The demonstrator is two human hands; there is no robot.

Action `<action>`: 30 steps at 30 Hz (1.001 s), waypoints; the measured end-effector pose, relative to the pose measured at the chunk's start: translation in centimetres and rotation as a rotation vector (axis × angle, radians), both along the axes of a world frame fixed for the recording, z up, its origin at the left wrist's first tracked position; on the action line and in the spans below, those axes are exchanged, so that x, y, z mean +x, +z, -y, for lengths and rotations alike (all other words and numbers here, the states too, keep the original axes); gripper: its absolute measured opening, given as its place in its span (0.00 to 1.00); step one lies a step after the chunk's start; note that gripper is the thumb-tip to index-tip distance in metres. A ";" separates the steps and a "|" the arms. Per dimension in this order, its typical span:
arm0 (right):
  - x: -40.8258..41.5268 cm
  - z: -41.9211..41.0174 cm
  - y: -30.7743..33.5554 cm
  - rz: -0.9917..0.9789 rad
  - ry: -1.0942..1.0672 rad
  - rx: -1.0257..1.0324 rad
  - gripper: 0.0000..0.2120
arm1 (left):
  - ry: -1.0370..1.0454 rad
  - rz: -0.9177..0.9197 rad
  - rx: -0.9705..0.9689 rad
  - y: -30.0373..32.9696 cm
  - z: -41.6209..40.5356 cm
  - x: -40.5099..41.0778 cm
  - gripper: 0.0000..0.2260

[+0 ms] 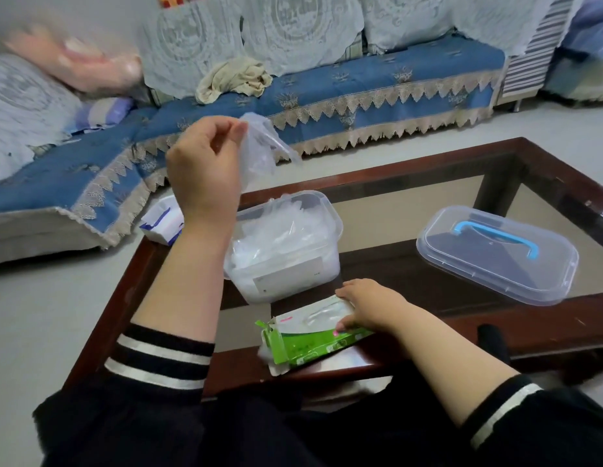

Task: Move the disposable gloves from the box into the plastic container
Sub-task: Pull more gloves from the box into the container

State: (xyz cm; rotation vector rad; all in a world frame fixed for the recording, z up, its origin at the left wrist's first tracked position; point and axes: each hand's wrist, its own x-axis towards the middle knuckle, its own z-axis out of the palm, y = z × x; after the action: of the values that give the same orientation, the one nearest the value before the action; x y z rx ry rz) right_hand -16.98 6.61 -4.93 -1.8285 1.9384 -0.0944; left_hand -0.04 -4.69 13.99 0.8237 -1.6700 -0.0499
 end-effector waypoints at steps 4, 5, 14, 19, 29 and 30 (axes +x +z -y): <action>0.1 0.0 0.1 -0.005 0.005 -0.008 0.34 | 0.019 0.484 0.175 -6.4 2.7 -1.6 0.08; 0.1 0.0 0.1 -0.003 0.004 -0.009 0.33 | 0.042 0.617 0.295 -8.4 3.2 -1.8 0.09; 0.0 0.2 -0.7 0.009 -0.003 -0.013 0.36 | -0.089 1.323 0.951 -12.6 6.7 -2.2 0.12; -0.1 0.6 -1.1 0.017 -0.003 -0.011 0.36 | -0.101 1.178 0.922 -10.0 6.6 -1.7 0.11; -0.1 0.4 -0.9 0.042 -0.024 -0.012 0.25 | 0.174 0.743 0.284 -8.1 0.4 0.0 0.08; -0.1 0.3 -0.7 0.049 -0.023 -0.010 0.27 | 0.096 0.608 0.246 -8.5 -0.9 0.2 0.08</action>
State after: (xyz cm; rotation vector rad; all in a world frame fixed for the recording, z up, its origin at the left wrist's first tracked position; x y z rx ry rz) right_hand -17.03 6.28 -5.60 -1.7932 1.9288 -0.1550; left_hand 0.13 -3.74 5.53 1.1839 -2.2186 0.0707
